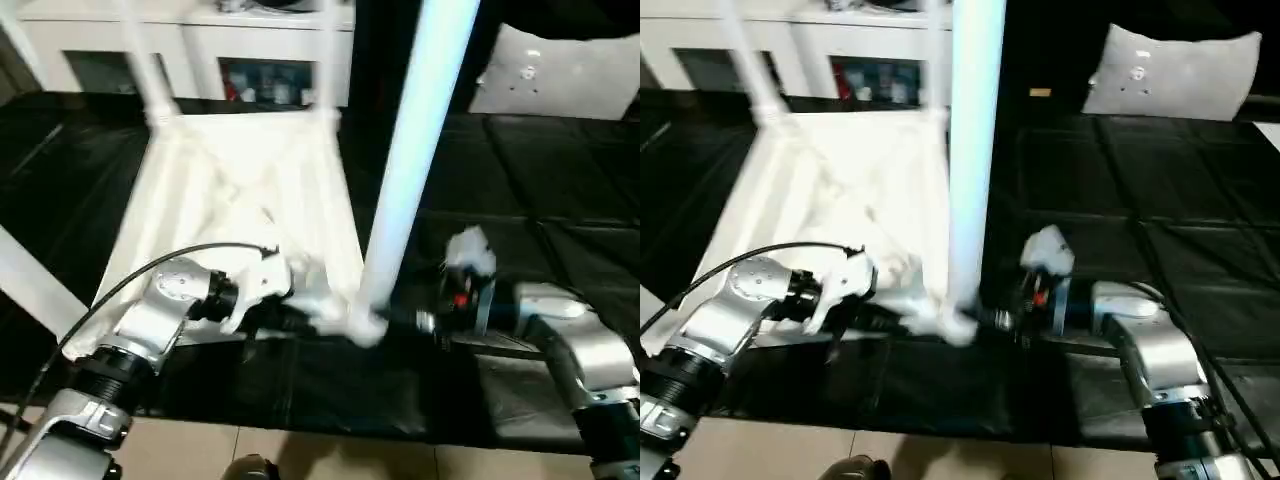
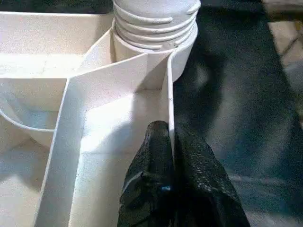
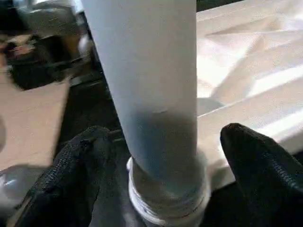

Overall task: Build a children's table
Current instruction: Rotate leg to tighten

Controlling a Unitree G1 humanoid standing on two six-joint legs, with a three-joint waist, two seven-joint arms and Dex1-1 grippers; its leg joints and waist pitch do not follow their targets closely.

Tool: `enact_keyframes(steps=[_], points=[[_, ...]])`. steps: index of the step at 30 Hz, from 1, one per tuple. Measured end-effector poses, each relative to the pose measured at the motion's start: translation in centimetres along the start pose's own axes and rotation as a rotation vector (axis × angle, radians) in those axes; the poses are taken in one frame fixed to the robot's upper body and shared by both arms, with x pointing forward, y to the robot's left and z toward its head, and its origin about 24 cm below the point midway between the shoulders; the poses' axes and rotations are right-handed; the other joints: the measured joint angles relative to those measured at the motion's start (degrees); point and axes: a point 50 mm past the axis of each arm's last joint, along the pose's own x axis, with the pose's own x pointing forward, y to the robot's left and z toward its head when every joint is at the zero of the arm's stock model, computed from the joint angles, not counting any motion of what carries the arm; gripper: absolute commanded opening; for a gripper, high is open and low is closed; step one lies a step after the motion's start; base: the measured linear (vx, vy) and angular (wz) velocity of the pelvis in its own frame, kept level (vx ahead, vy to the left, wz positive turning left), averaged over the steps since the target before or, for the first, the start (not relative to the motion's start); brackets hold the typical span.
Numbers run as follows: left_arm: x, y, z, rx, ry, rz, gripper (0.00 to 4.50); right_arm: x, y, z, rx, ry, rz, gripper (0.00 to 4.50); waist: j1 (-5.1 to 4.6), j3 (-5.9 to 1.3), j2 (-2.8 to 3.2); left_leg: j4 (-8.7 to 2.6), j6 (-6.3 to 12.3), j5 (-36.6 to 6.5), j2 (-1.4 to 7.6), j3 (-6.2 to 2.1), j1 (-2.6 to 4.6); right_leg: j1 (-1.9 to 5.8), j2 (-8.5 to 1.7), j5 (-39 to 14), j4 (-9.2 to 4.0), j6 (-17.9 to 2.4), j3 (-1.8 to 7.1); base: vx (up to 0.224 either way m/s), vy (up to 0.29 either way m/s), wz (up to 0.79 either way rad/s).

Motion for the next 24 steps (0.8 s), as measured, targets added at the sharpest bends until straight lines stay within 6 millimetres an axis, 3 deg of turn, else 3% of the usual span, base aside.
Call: enact_keyframes(steps=[6, 19, 24], points=[[0.33, -0.36, 0.17, 0.037, 0.013, -0.088, 0.00, 0.35, -0.17, 0.19, 0.004, 0.029, 0.119, 3.26, 0.98, 0.00, -0.17, 0.10, 0.03, 0.07, 0.18, 0.46, 0.00, 0.01, -0.08, 0.23, 0.00, -0.18, 0.05, 0.000, 0.000, 0.00], [0.56, -0.10, 0.32, 0.070, 0.022, -0.119, 0.00, 0.56, -0.10, 0.02, 0.014, 0.071, 0.208, 2.18, 1.43, -0.03, -0.25, 0.27, 0.13, 0.16, 0.29, 0.64, -0.07, 0.02, -0.10, 0.41, 0.01, -0.33, 0.04, 0.000, 0.000, 0.00], [0.63, -0.05, 0.34, 0.074, 0.020, -0.122, 0.00, 0.53, -0.17, 0.12, 0.012, 0.078, 0.219, 2.06, 1.71, -0.03, -0.26, 0.27, 0.14, 0.17, 0.31, 0.66, -0.07, 0.02, -0.10, 0.41, 0.02, -0.33, 0.04, 0.000, 0.000, 0.00]])
